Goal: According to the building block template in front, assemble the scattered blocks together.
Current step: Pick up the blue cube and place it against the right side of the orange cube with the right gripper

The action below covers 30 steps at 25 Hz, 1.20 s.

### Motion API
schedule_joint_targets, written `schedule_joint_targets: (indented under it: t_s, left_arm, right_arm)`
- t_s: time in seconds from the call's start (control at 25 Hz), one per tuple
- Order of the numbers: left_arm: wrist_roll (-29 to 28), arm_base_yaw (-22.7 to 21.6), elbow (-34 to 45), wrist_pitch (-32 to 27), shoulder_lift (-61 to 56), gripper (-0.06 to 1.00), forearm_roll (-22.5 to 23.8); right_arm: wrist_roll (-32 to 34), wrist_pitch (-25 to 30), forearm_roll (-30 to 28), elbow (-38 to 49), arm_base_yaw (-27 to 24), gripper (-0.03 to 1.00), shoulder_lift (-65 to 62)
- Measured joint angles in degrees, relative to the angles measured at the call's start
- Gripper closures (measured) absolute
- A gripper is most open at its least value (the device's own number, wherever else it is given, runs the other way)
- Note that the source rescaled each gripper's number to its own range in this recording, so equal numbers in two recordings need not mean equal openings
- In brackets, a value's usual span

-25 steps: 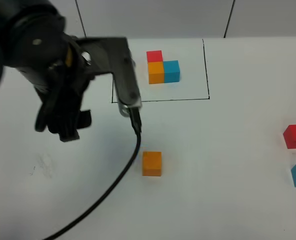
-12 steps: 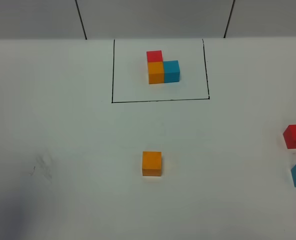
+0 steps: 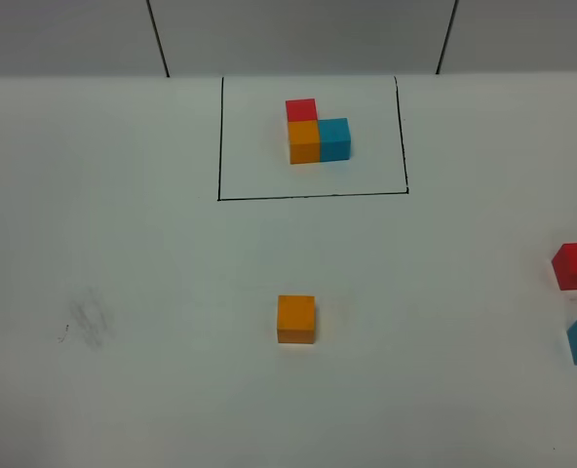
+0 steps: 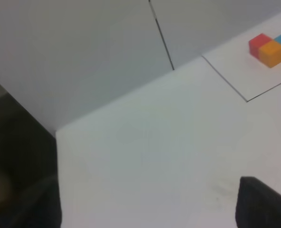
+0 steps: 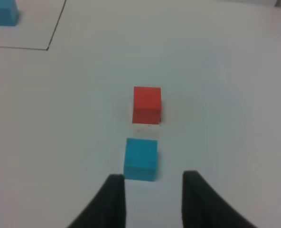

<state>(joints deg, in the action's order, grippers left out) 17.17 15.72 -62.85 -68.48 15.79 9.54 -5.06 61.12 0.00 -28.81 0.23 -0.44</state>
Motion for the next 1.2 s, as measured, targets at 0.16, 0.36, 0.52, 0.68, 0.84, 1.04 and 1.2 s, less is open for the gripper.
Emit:
schedule_joint_targets:
  t_s: [0.16,0.36,0.52,0.68,0.84,1.04,1.2]
  left_arm:
    - [-11.03,-7.83,6.14,0.0,-4.82,0.27,-4.27]
    - [-17.49,-15.0,17.3,1.37,-9.45,0.28,-4.4]
    - [-19.53,-18.18,25.86,4.02,-12.59,0.28,-4.9]
    - [-22.69,-18.58,31.39,6.43,-14.11,0.28,-5.03]
    - [-23.37,-18.61,33.59,6.24,-14.34,0.28,-4.98]
    - [-23.48,-18.61,33.59,6.29,-14.4,0.28,-4.98]
    - [-23.52,-18.61,33.74,6.41,-15.33,0.28,-4.98]
  right_arm:
    - [0.0,0.0,0.0,0.0,0.0,0.97,0.0]
    - [0.0,0.0,0.0,0.0,0.0,0.97,0.0]
    - [0.0,0.0,0.0,0.0,0.0,0.97,0.0]
    - [0.0,0.0,0.0,0.0,0.0,0.97,0.0]
    - [0.0,0.0,0.0,0.0,0.0,0.97,0.0]
    - [0.0,0.0,0.0,0.0,0.0,0.97,0.0]
    - [0.0,0.0,0.0,0.0,0.0,0.97,0.0]
